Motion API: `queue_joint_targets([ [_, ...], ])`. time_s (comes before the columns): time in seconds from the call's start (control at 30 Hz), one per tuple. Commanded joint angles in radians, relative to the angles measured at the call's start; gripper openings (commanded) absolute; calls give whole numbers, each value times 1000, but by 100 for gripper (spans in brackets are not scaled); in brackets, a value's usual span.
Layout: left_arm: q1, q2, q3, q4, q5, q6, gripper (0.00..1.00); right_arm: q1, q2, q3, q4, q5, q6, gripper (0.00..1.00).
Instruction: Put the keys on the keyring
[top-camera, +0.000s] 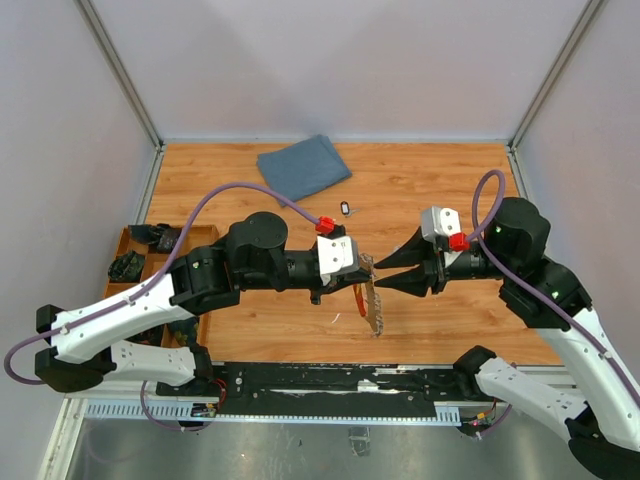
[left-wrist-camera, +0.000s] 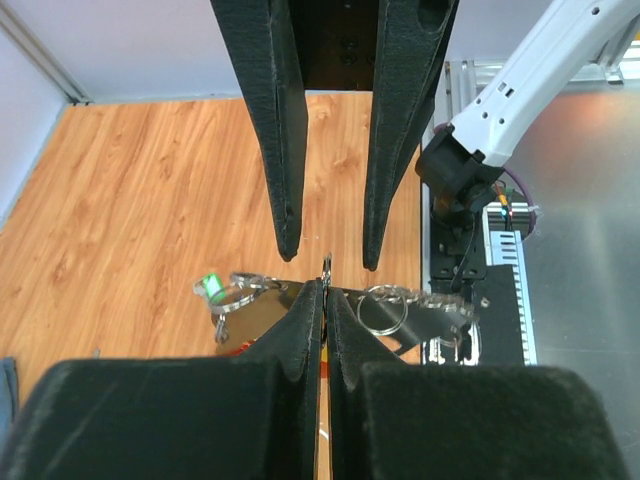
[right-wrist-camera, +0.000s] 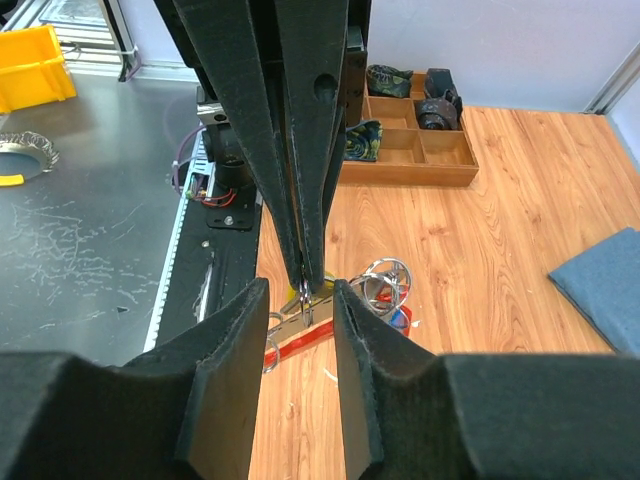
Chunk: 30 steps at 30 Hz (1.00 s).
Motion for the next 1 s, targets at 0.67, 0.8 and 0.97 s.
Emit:
queue_joint_targets([
  [0.67, -10, 8, 49, 7, 16, 17, 0, 17, 23, -9, -8, -32, -15, 18],
  [0.8, -10, 14, 53, 3, 19, 18, 1, 18, 21, -11, -13, -32, -14, 4],
  [0.97, -9, 10, 56, 3, 10, 16, 1, 18, 23, 0, -48, -7, -33, 0],
])
